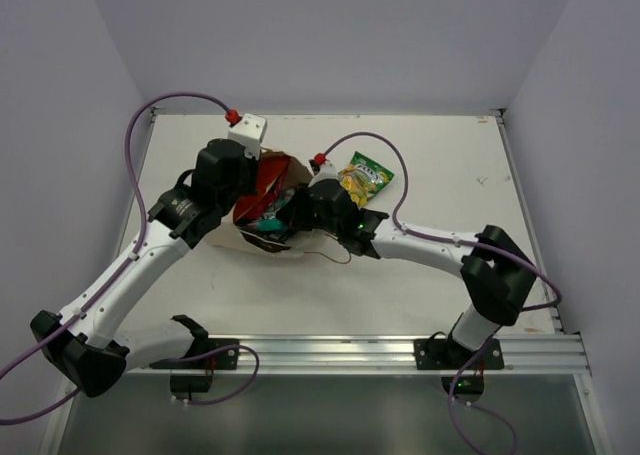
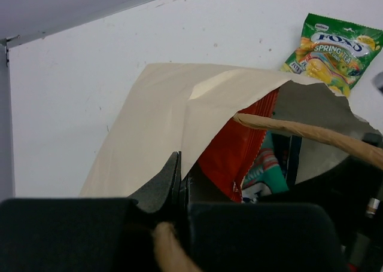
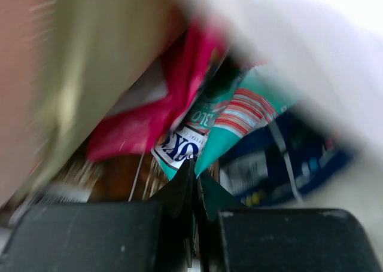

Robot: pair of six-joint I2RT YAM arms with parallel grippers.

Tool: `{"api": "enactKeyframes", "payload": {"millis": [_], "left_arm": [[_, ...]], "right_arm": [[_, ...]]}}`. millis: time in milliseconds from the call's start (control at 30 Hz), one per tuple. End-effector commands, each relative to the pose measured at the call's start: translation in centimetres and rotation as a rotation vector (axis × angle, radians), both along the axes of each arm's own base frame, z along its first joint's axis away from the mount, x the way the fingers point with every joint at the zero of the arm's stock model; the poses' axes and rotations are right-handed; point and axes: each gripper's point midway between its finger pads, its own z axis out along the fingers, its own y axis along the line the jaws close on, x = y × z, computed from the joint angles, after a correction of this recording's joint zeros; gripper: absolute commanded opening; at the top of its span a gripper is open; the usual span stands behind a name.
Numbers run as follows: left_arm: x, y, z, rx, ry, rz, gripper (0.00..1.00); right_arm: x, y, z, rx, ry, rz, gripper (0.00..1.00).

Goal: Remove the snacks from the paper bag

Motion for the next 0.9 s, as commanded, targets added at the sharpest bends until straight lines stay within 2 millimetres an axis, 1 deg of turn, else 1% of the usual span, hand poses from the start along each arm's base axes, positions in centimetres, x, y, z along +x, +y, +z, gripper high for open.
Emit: {"api": "enactKeyframes", "payload": {"millis": [0, 67, 100, 133, 167, 200, 233, 267, 300, 333, 367, 400, 433, 467, 533, 567, 667, 700, 733, 767, 800, 833, 867], "left_arm": [[0.2, 1.0, 1.6, -0.022, -0.061, 0.037, 0.0], [0.3, 1.2, 1.7, -0.017, -0.064, 0.046, 0.0], [0.3, 1.3, 1.6, -0.015, -0.065, 0.048, 0.0], [0.4, 1.4, 1.6, -0.012, -0.066, 0.052, 0.0], [0.5, 1.6, 1.6, -0.007, -0.067, 0.059, 0.0], [0.5, 1.6, 1.5, -0.007, -0.067, 0.061, 0.0], [0.6, 1.7, 1.6, -0.007, -0.069, 0.065, 0.0], [0.7, 1.9, 1.6, -0.008, -0.07, 0.07, 0.0], [0.7, 2.0, 1.5, -0.006, -0.069, 0.074, 0.0], [0.8, 2.0, 1.5, -0.006, -0.07, 0.077, 0.0], [0.8, 2.2, 1.5, -0.004, -0.069, 0.083, 0.0], [0.9, 2.2, 1.5, -0.005, -0.07, 0.083, 0.0], [0.9, 2.3, 1.5, -0.005, -0.07, 0.086, 0.0], [0.9, 2.4, 1.6, -0.005, -0.072, 0.089, 0.0], [1.0, 2.5, 1.7, -0.007, -0.074, 0.094, 0.0], [1.0, 2.6, 1.7, -0.007, -0.074, 0.094, 0.0], [1.0, 2.6, 1.7, -0.008, -0.072, 0.091, 0.0], [1.0, 2.5, 1.8, -0.009, -0.071, 0.089, 0.0], [0.9, 2.5, 1.8, -0.012, -0.07, 0.087, 0.0], [0.9, 2.3, 1.8, -0.016, -0.071, 0.078, 0.0], [0.9, 2.3, 1.8, -0.018, -0.069, 0.077, 0.0], [0.9, 2.2, 1.7, -0.022, -0.065, 0.07, 0.0], [0.9, 2.1, 1.7, -0.024, -0.064, 0.069, 0.0]], "right_arm": [[-2.1, -2.1, 9.2, 0.112, -0.142, 0.06, 0.0], [-3.3, -3.0, 10.9, 0.107, -0.169, 0.107, 0.0], [-3.9, -3.8, 11.0, 0.078, -0.158, 0.115, 0.0], [-4.6, -4.9, 13.4, 0.095, -0.207, 0.125, 0.0], [-5.0, -5.7, 14.2, 0.09, -0.222, 0.128, 0.0], [-5.3, -6.8, 14.2, 0.063, -0.213, 0.13, 0.0], [-6.0, -8.2, 16.5, 0.081, -0.263, 0.141, 0.0], [-6.3, -9.1, 17.3, 0.079, -0.275, 0.139, 0.0], [-6.1, -10.4, 17.3, 0.06, -0.268, 0.13, 0.0], [-6.0, -11.5, 18.0, 0.053, -0.285, 0.121, 0.0], [-6.3, -12.9, 19.7, 0.07, -0.309, 0.105, 0.0], [-5.4, -14.8, 19.5, 0.044, -0.293, 0.066, 0.0], [-5.0, -15.9, 20.4, 0.035, -0.318, 0.047, 0.0], [-3.9, -17.9, 20.5, 0.006, -0.323, -0.012, 0.0], [-2.4, -20.2, 20.7, -0.038, -0.352, -0.091, 0.0], [-0.7, -22.1, 20.6, -0.059, -0.354, -0.156, 0.0], [2.8, -25.1, 19.8, -0.12, -0.347, -0.254, 0.0], [5.6, -26.8, 18.7, -0.145, -0.326, -0.315, 0.0], [7.1, -27.8, 18.6, -0.155, -0.329, -0.342, 0.0], [9.4, -29.8, 18.8, -0.157, -0.347, -0.408, 0.0], [11.9, -30.4, 16.6, -0.176, -0.304, -0.423, 0.0], [13.5, -31.4, 16.1, -0.175, -0.299, -0.459, 0.0], [15.6, -33.0, 16.3, -0.158, -0.331, -0.503, 0.0]]}}
